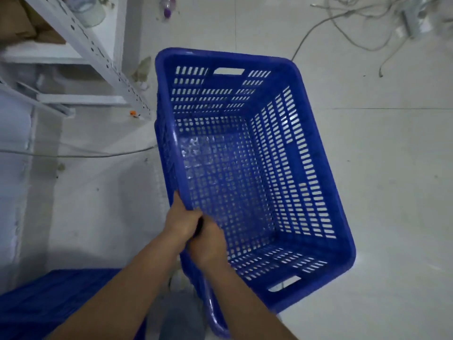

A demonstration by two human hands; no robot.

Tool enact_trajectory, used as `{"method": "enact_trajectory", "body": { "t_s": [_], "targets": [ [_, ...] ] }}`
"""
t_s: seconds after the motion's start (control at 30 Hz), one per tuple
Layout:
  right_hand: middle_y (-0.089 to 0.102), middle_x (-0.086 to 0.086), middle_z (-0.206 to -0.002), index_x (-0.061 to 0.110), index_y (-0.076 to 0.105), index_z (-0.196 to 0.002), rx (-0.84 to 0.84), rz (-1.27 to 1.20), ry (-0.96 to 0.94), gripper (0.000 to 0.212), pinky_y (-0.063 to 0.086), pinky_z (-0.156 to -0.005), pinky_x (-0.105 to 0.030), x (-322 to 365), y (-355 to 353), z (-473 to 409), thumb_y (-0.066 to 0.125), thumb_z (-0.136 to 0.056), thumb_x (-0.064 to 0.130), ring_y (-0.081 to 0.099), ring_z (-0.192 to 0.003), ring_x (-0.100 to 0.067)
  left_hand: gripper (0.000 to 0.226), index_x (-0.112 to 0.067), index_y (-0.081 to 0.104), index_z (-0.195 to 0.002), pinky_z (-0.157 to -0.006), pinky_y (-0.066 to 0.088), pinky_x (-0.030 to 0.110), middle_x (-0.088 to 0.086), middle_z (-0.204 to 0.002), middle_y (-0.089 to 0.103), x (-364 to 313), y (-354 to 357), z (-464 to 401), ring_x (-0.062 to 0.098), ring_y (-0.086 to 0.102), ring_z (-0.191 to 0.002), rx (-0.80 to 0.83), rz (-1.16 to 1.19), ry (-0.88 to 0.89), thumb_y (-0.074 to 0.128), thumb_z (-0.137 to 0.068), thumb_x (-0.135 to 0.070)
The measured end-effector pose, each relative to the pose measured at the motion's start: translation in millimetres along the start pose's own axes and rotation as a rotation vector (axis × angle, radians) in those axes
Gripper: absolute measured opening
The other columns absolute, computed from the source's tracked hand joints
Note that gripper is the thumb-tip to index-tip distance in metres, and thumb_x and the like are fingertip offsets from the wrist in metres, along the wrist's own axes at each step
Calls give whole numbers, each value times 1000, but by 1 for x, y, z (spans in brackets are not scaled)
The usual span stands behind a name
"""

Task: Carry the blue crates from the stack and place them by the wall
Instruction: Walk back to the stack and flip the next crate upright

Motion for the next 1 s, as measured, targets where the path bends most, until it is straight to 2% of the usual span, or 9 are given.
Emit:
{"method": "enact_trajectory", "body": {
  "t_s": [0.07, 0.13, 0.23, 0.33, 0.43, 0.53, 0.63, 0.87, 1.0],
  "targets": [
    [70, -8, -101, -1, 64, -112, 171, -141, 47, 36, 49, -90, -27, -4, 19, 0, 67, -77, 3, 61, -99, -16, 54, -21, 54, -114, -97, 50, 49, 13, -115, 67, 9, -24, -11, 31, 63, -106, -62, -43, -41, 64, -62, -16],
    [68, -4, -100, 0, 64, -116, 244, -130, 38, 32, 45, -82, -17, -6, 12, -4, 63, -85, 5, 58, -96, -13, 57, -9, 54, -124, -96, 50, 47, 17, -121, 64, 20, -42, -23, 34, 62, -110, -26, -48, -111, 61, -69, 5],
    [61, -5, -125, 8, 61, -123, -51, 46, -49, 32, 36, -87, -12, -9, -66, -24, 54, -92, 12, 57, -112, -15, 65, -8, 45, -137, -91, 49, 42, 9, -126, 58, 37, -58, -36, 29, 57, -105, 53, -63, -199, 51, -79, 21],
    [51, -11, -134, 3, 53, -128, -408, 209, -68, 39, 37, -96, -24, -21, -164, -40, 54, -89, 6, 47, -124, -25, 67, -9, 41, -140, -90, 46, 39, 7, -123, 54, 48, -69, -47, 26, 53, -103, 39, -58, -241, 52, -81, 20],
    [35, -15, -149, 1, 35, -142, -406, 389, 189, 58, 33, -107, -40, -71, -220, -62, 55, -90, 18, 31, -137, -31, 66, -5, 40, -141, -91, 46, 41, 17, -135, 53, 63, -77, -58, 28, 53, -104, 4, -56, -279, 54, -82, 20],
    [52, -20, -135, 0, 42, -137, -160, 376, 404, 51, 42, -92, -37, -122, -214, -76, 50, -94, 27, 52, -114, -34, 56, -2, 40, -140, -93, 46, 41, 20, -135, 51, 74, -85, -61, 32, 54, -106, -56, -96, -320, 53, -87, 11],
    [59, -22, -114, -1, 44, -126, -116, 420, 416, 34, 37, -73, -32, -146, -192, -71, 42, -95, 14, 48, -84, -28, 46, -2, 39, -138, -91, 48, 38, 20, -132, 52, 80, -89, -60, 30, 54, -100, -73, -222, -334, 50, -94, -1],
    [61, -20, -107, 4, 37, -121, -208, 607, 353, 27, 39, -64, -34, -146, -186, -61, 38, -95, 9, 49, -76, -29, 45, 1, 31, -138, -80, 46, 38, 23, -129, 53, 47, -87, -62, 28, 52, -92, -113, -534, -185, 45, -97, -13],
    [61, -20, -109, 5, 38, -120, -212, 601, 361, 26, 42, -65, -35, -150, -190, -69, 39, -95, 9, 52, -78, -29, 43, 4, 39, -133, -78, 51, 40, 23, -123, 57, 22, -91, -78, 39, 58, -104, -242, -296, -158, 51, -94, -8]
  ]
}}
Point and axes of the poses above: each hand's wrist, its own z-axis away from the middle knuckle, its own y-axis out of the palm, x = y × z, the point moved 8 cm from there along -z, towards the middle knuckle
